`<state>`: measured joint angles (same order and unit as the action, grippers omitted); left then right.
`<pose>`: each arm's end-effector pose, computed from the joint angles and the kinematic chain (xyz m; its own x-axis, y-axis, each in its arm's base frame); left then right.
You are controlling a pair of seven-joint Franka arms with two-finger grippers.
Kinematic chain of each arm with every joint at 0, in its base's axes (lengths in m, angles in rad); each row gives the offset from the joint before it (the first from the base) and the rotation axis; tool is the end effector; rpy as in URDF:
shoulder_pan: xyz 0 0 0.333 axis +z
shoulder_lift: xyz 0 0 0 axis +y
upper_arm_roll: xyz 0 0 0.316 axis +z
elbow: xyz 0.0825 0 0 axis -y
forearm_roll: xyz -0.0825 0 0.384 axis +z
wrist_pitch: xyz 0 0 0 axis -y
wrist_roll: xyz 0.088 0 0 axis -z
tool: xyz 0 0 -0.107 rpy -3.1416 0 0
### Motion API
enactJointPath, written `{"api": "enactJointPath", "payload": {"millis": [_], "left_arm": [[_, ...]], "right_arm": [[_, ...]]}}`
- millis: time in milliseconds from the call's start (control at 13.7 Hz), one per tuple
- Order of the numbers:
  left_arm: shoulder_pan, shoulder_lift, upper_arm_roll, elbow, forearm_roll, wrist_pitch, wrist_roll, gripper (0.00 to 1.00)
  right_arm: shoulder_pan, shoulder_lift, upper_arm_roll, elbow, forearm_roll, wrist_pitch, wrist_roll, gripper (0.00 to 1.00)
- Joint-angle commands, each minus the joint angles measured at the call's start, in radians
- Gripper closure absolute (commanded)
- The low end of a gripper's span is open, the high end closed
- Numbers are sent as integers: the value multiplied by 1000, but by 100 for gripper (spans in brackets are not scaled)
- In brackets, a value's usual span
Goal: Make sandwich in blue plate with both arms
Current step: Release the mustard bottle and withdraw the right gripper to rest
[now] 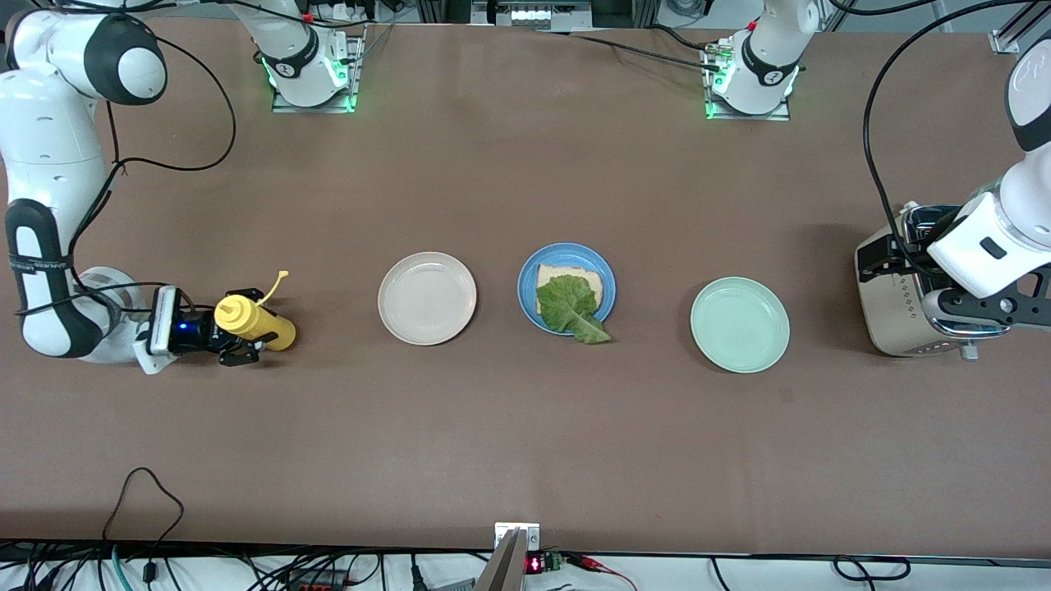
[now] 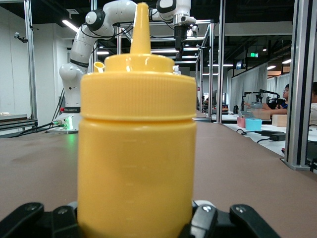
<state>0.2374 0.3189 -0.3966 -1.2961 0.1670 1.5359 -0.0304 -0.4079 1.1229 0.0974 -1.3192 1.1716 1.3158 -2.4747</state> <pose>0.6389 -0.0428 0.5715 0.9923 -0.1112 -0.0542 -0.1138 -0.9924 -0.0472 0.6389 -0.0973 0.0911 -0.0073 -0.0293 0.9995 0.9948 0.1010 0.0102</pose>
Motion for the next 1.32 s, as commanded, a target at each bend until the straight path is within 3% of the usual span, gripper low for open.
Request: {"api": "enactJointPath", "payload": {"millis": [0,146,220,293,366,439,659,951,1244], "left_arm": [[7,-8,-2,9,-14,-17,-3,0],[7,-8,-2,9,-14,-17,-3,0],[5,-8,-2,9,-14,-17,-3,0],[5,-8,-2,9,-14,-17,-3,0],[7,-8,-2,9,-14,-17,-3,0],[5,-8,-2,9,-14,-17,-3,0],[7,-8,-1,9,-14,-17,-3,0],[7,-8,-2,9,-14,-17,-3,0],[7,-8,-1,9,-14,-17,-3,0]], "right_arm": [[-26,26,22,20,16,-23,-12,88],[-28,40,19,20,14,-23,-10,86],[-35,38,19,20,14,-21,-6,77],[-35,35,18,21,13,-21,2,61],[-37,34,18,23,11,-21,14,36],[-37,32,18,25,11,-24,16,0],[-60,11,2,31,5,-23,16,0],[-90,-23,-85,37,-6,-30,13,0],[-126,-167,-88,38,-209,-15,193,0]]}}
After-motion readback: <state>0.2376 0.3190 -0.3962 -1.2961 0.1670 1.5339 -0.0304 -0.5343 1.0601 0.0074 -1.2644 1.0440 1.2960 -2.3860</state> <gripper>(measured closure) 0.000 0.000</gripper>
